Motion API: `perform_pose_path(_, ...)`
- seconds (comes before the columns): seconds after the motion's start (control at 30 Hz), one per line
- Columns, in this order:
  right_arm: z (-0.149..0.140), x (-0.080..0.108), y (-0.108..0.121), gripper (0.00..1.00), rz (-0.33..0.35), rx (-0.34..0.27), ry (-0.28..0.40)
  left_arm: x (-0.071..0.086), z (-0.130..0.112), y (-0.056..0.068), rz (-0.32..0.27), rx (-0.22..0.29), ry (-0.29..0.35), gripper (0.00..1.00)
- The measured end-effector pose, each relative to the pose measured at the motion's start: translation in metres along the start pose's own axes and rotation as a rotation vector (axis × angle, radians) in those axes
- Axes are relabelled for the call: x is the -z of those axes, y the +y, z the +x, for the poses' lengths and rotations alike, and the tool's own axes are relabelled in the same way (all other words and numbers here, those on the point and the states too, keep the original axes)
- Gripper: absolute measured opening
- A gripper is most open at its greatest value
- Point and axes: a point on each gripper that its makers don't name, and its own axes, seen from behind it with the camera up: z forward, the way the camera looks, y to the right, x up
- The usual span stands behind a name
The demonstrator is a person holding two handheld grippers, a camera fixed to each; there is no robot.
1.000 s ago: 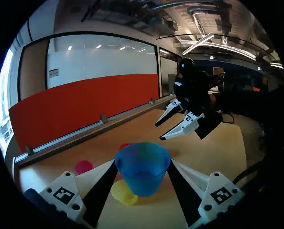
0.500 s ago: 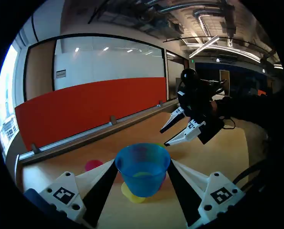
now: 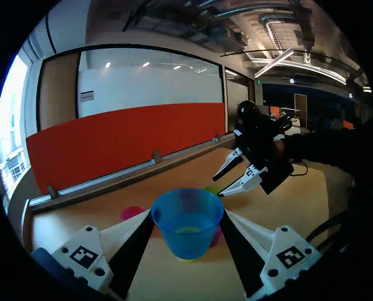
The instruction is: Pour water
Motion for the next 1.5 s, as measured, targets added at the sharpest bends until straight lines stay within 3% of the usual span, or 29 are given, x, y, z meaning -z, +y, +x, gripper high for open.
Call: perform_pose_path(1.5,-0.031,-0.035,0.004,1.0,-0.001,-0.043,-0.024,0.007,-0.013,-0.012,0.029,0.017,-0.013,0.88)
